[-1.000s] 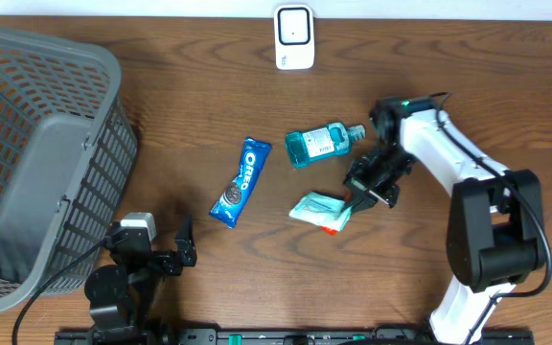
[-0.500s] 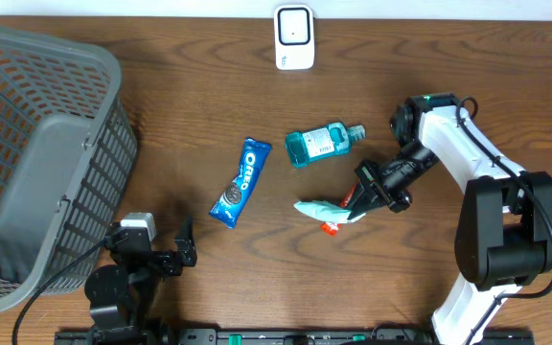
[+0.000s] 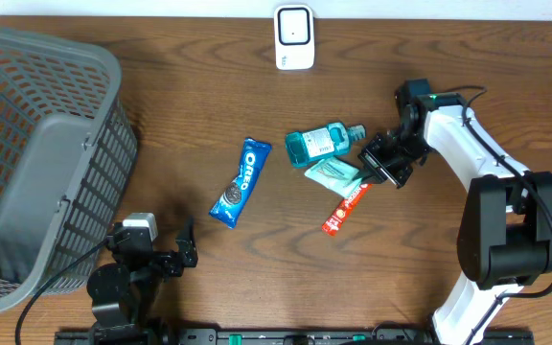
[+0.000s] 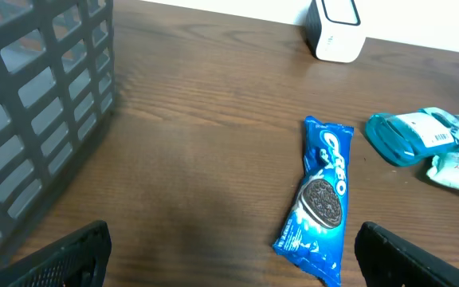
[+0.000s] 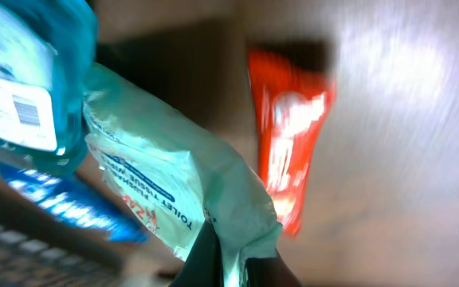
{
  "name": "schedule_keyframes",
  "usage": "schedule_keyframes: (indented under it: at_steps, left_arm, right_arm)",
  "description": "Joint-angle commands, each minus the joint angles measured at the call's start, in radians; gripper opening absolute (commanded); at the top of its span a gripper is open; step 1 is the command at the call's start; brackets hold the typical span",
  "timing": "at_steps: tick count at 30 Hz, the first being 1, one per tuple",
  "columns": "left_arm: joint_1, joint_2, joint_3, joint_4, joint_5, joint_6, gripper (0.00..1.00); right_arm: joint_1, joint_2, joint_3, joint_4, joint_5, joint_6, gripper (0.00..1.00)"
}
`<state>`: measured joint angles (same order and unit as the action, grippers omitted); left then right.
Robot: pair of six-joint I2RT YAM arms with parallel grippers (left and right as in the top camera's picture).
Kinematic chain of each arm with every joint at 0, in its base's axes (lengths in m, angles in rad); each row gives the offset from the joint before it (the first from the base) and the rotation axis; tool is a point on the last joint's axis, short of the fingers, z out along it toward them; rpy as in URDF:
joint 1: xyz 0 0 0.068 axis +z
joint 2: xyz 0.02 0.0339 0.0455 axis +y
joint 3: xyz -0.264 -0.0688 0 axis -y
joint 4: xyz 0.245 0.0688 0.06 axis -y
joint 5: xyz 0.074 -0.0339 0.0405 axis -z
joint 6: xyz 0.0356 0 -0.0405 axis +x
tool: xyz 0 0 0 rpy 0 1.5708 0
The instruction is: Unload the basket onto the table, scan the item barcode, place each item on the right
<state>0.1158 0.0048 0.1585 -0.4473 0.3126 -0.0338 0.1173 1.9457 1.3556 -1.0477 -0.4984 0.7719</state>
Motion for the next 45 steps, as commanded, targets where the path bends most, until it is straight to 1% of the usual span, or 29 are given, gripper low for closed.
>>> schedule_keyframes:
  at_steps: [1, 2, 3, 4, 5, 7, 9, 10, 12, 14, 17, 18, 19, 20, 21, 23, 26, 29, 33, 37, 41, 45]
  left_arm:
    - [-0.002, -0.001, -0.008, -0.008, 0.009, -0.013, 0.98]
    - [-0.002, -0.001, -0.008, -0.013, 0.009, -0.013, 0.98]
    - [-0.002, -0.001, -0.008, -0.017, 0.009, -0.013, 0.98]
    - [-0.002, -0.001, -0.008, -0.017, 0.009, -0.013, 0.98]
    - [-0.002, -0.001, -0.008, -0.017, 0.009, -0.013, 0.98]
    - [-0.002, -0.001, -0.008, -0.017, 0.009, -0.013, 0.98]
    - [-0.002, -0.001, -0.008, -0.017, 0.009, -0.013, 0.98]
    - [-0.002, -0.001, -0.008, -0.017, 0.009, -0.013, 0.98]
    - [-0.002, -0.001, -0.008, -0.017, 0.009, -0.013, 0.98]
    - [-0.002, -0.001, -0.008, -0.017, 0.008, -0.013, 0.98]
    - [-0.002, -0.001, -0.008, -0.015, 0.013, -0.013, 0.98]
    - [-0.002, -0.001, -0.008, -0.015, 0.012, -0.013, 0.98]
    - [-0.002, -0.001, -0.008, -0.012, 0.008, -0.012, 0.98]
    - [-0.002, -0.001, -0.008, -0.002, 0.008, -0.013, 0.98]
    - [-0.002, -0.001, -0.008, 0.019, 0.010, -0.013, 0.98]
    - [-0.002, -0.001, -0.008, 0.064, 0.012, -0.013, 0.98]
    - [-0.002, -0.001, -0.008, 0.140, 0.018, -0.013, 0.98]
    - [-0.002, -0.001, -0.009, 0.154, 0.021, -0.013, 0.98]
    - [-0.002, -0.001, -0.018, 0.114, 0.047, -0.023, 0.98]
    - [-0.002, -0.001, -0.018, 0.033, 0.046, -0.024, 0.98]
    - [-0.002, -0.001, -0.018, -0.057, 0.046, -0.024, 0.98]
    - [-0.002, 0.000, -0.018, -0.058, 0.045, -0.024, 0.98]
  right_arm:
    - [0.005, -0.020, 0.011, 0.022, 0.111, -0.247, 0.01]
    - [0.006, -0.020, 0.011, 0.025, 0.113, -0.259, 0.06]
    - [0.005, -0.020, 0.013, 0.031, 0.117, -0.292, 0.28]
    - [0.003, -0.020, 0.018, 0.031, 0.124, -0.303, 0.35]
    - [0.001, -0.020, 0.027, 0.028, 0.134, -0.314, 0.38]
    - [0.000, -0.023, 0.058, 0.008, 0.135, -0.352, 0.48]
    - [0.002, -0.027, 0.107, -0.028, 0.140, -0.408, 0.66]
    - [0.006, -0.028, 0.141, -0.058, 0.159, -0.424, 0.73]
    - [0.016, -0.029, 0.193, -0.102, 0.200, -0.458, 0.78]
    - [0.037, -0.029, 0.238, -0.134, 0.246, -0.509, 0.80]
    - [0.084, -0.029, 0.256, -0.128, 0.332, -0.547, 0.76]
    - [0.100, -0.029, 0.256, -0.115, 0.350, -0.570, 0.73]
    - [0.119, -0.029, 0.254, -0.095, 0.372, -0.603, 0.73]
    - [0.132, -0.029, 0.253, -0.080, 0.390, -0.629, 0.76]
    - [0.147, -0.029, 0.253, -0.058, 0.421, -0.650, 0.99]
    - [0.166, -0.029, 0.254, -0.040, 0.469, -0.655, 0.99]
    - [0.192, -0.029, 0.254, -0.025, 0.466, -0.669, 0.99]
    - [0.228, -0.029, 0.254, -0.013, 0.466, -0.706, 0.99]
    - [0.288, -0.029, 0.254, -0.008, 0.488, -0.789, 0.99]
    - [0.359, -0.029, 0.254, 0.012, 0.595, -0.800, 0.99]
    - [0.410, -0.029, 0.251, -0.014, 0.615, -0.844, 0.99]
    - [0.428, -0.029, 0.239, -0.050, 0.664, -0.883, 0.99]
